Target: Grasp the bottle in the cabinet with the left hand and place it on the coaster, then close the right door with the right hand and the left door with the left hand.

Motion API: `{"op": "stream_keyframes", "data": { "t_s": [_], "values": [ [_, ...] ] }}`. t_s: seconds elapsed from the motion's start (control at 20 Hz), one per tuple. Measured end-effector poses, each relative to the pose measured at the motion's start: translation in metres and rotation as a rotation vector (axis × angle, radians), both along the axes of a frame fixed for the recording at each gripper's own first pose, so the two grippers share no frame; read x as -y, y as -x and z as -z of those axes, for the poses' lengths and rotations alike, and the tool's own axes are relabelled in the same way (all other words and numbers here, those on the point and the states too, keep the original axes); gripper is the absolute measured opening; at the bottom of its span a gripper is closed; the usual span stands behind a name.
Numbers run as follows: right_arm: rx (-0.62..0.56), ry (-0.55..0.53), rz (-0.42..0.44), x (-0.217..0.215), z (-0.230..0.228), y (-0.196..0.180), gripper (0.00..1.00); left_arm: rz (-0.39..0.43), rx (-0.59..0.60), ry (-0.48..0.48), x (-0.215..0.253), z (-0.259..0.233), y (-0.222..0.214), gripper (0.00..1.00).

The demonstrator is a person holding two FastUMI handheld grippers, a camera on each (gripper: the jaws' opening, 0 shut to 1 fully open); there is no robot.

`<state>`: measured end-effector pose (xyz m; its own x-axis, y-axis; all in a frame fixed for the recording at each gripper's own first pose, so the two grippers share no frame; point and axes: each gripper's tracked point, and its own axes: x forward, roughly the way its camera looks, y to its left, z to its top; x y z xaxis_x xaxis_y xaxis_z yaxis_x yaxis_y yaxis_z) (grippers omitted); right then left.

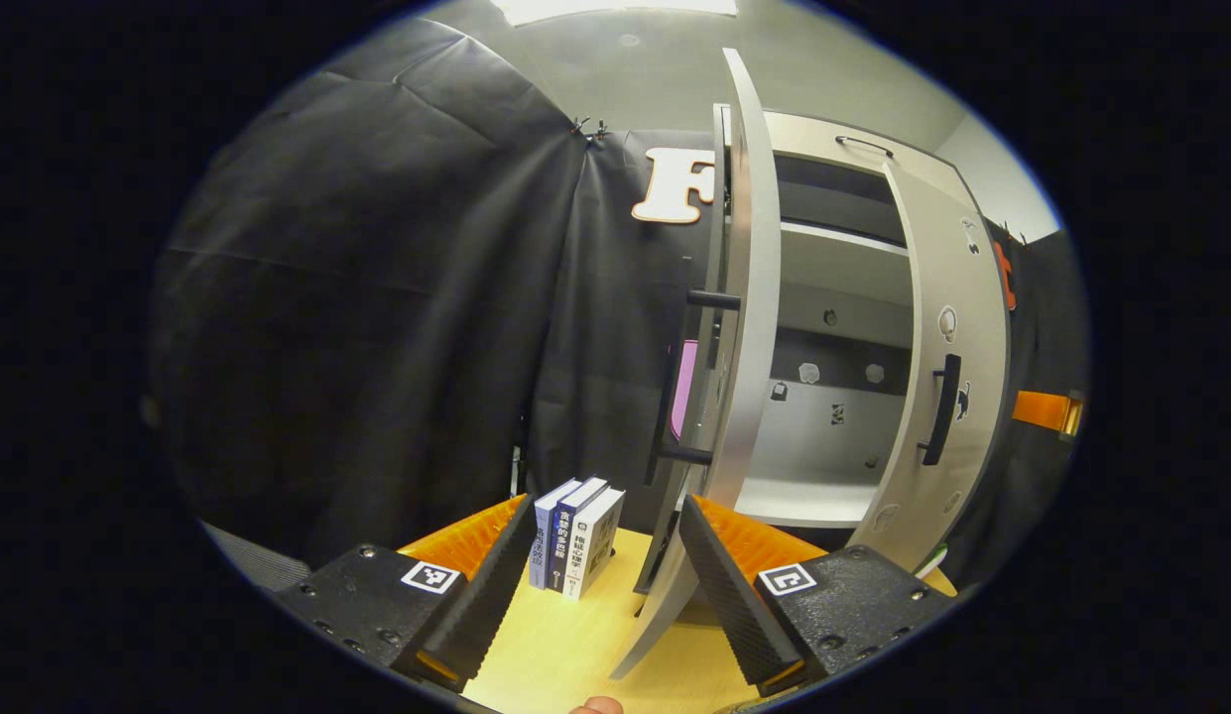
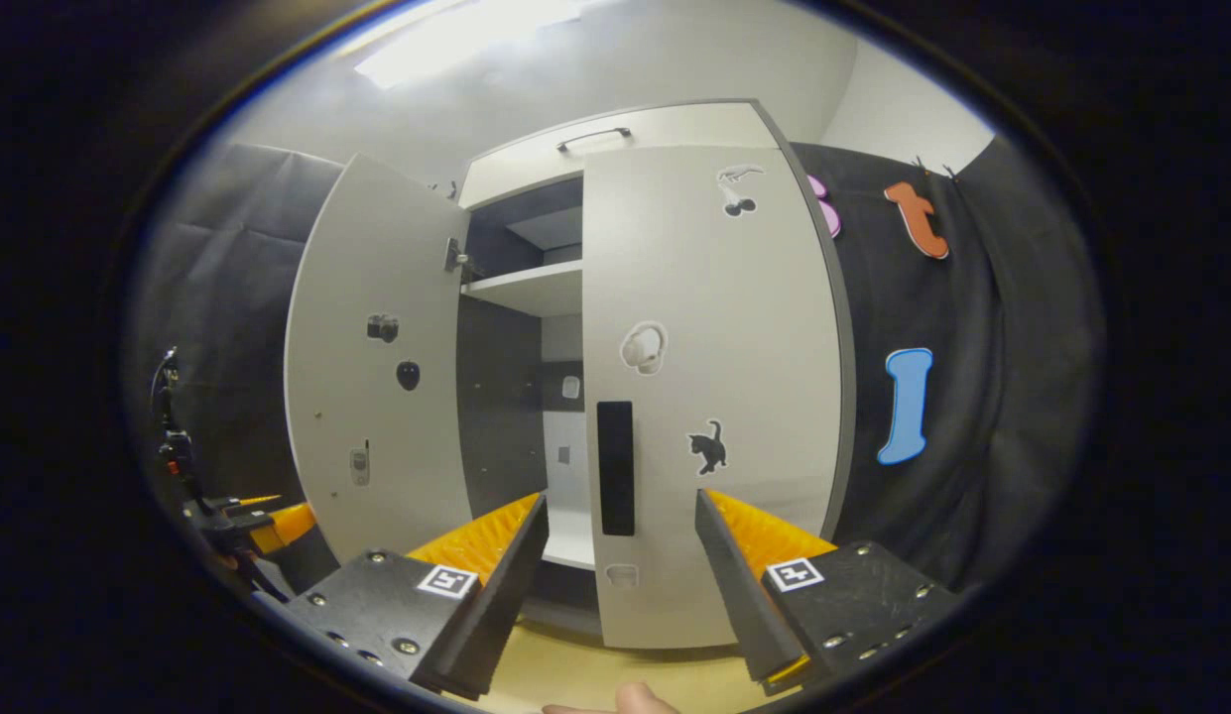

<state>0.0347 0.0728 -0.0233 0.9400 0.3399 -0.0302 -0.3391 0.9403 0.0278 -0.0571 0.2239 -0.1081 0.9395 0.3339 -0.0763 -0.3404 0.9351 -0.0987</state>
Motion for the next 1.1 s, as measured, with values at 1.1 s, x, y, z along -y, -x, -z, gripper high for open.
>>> {"op": "stream_keyframes", "data": {
  "t_s": [1.1],
  "values": [
    [0.006, 0.006, 0.061, 0.03, -0.001, 0.006, 0.9, 0.208, -0.002, 0.05, 0.088, 0.007, -0.032, 0.94]
  ]
}}
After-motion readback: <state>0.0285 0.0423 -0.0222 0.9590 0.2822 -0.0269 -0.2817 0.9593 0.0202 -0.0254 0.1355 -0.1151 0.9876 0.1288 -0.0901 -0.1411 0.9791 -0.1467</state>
